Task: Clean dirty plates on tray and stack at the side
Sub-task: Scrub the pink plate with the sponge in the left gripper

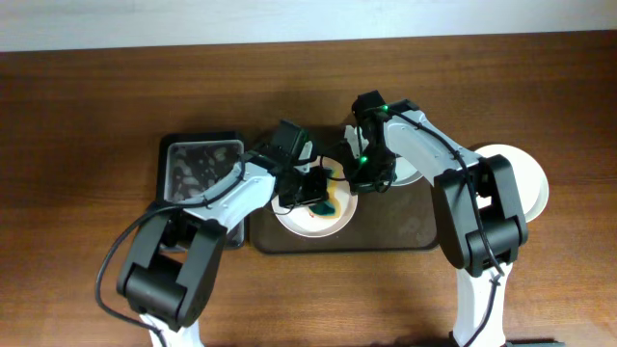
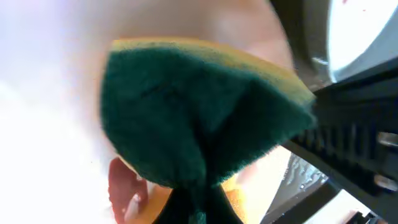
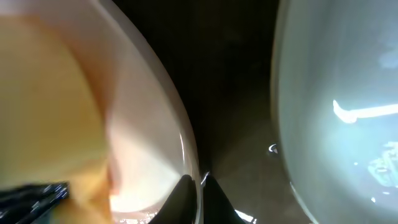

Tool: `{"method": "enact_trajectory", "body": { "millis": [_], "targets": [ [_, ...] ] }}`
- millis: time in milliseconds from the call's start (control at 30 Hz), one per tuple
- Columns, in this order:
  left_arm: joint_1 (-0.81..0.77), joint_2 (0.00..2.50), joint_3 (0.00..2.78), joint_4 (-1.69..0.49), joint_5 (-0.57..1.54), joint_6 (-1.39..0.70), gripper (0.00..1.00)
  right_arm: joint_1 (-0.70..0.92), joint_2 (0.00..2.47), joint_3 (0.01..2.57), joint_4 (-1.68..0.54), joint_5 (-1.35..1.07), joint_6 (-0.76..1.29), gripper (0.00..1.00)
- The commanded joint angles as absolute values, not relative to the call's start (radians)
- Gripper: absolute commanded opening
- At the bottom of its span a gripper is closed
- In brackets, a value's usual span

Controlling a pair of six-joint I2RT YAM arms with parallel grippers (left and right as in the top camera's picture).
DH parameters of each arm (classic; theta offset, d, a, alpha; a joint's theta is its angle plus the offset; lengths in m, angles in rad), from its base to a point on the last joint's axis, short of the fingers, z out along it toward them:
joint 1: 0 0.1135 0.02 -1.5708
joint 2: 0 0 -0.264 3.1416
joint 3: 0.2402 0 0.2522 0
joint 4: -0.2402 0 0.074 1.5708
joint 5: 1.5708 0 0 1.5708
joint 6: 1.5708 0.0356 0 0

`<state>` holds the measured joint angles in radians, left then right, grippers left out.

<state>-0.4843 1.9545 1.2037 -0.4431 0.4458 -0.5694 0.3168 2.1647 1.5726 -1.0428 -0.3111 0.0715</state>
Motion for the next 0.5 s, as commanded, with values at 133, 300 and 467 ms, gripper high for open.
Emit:
{"method": "enact_trajectory", "body": {
  "millis": [133,300,467],
  "targets": [
    [-0.481,1.978,1.213,-0.608,0.043,-0.583,0.0,0.321,2.174,1.567,-1.044,-0.303,0.068,0.09],
    [-0.468,1.818,1.251,-0.615,-0.038,-0.473,0.0,0.321,2.174,1.567,-1.044,-0.303,0.068,0.09],
    [-0.469,1.739,1.237,-0.625,0.18,-0.584,0.0,0.321,2.174,1.567,-1.048,-0.302,0.068,0.09]
  ]
}}
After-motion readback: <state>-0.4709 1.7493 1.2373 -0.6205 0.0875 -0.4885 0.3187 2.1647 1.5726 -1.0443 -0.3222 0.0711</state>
